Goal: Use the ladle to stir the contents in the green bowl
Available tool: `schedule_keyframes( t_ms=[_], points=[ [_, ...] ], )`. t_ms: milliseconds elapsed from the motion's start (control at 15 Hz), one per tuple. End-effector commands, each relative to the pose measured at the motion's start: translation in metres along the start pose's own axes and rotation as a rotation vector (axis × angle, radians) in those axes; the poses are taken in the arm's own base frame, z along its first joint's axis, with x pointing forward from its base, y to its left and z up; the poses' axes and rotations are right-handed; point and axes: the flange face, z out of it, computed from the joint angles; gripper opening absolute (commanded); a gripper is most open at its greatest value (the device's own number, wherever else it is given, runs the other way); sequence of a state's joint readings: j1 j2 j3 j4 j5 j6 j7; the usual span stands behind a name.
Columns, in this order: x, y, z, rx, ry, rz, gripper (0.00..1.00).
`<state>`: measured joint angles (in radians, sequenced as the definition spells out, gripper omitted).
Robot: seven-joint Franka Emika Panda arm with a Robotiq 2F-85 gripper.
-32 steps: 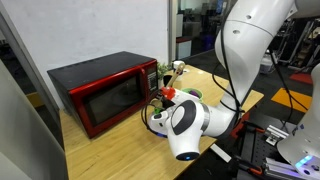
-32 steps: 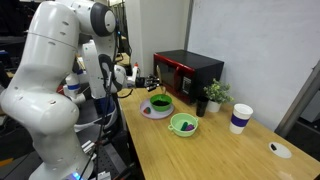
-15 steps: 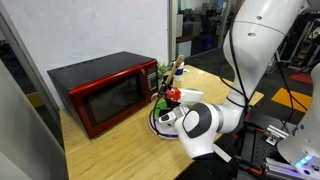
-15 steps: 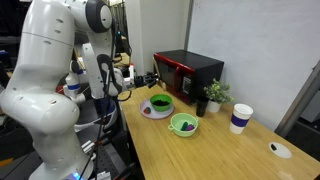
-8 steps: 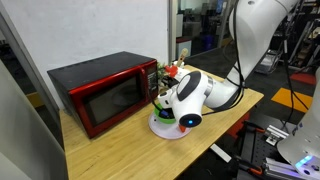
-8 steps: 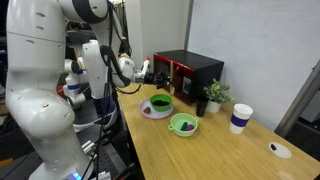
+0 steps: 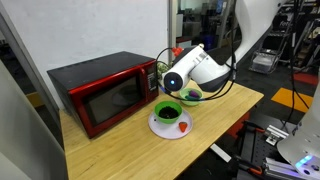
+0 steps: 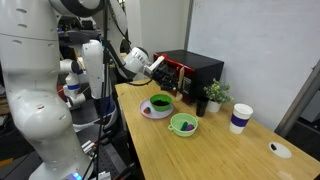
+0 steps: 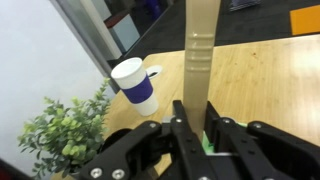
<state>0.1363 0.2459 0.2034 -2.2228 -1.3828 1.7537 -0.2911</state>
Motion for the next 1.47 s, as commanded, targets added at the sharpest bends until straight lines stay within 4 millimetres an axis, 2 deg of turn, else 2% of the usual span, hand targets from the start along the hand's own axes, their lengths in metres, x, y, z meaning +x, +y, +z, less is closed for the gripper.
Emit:
schedule_keyframes(
  t_ms=[0,333,600,800,1067,1267,1333,1400],
  points=[
    [-0.028,0.003,0.031,0.202,0.014,0.032,0.06],
    [-0.054,-0.015,0.080,0.498,-0.004,0.104,0.06],
    [-0.077,-0.029,0.106,0.719,-0.022,0.205,0.06],
    [-0.093,-0.031,0.120,0.816,-0.079,0.278,0.06],
    [-0.108,-0.031,0.128,0.863,-0.215,0.399,0.06],
    [-0.110,-0.032,0.122,0.820,-0.296,0.421,0.06],
    [-0.105,-0.033,0.128,0.832,-0.252,0.407,0.22],
    [-0.106,-0.034,0.127,0.831,-0.267,0.412,0.22]
  ],
)
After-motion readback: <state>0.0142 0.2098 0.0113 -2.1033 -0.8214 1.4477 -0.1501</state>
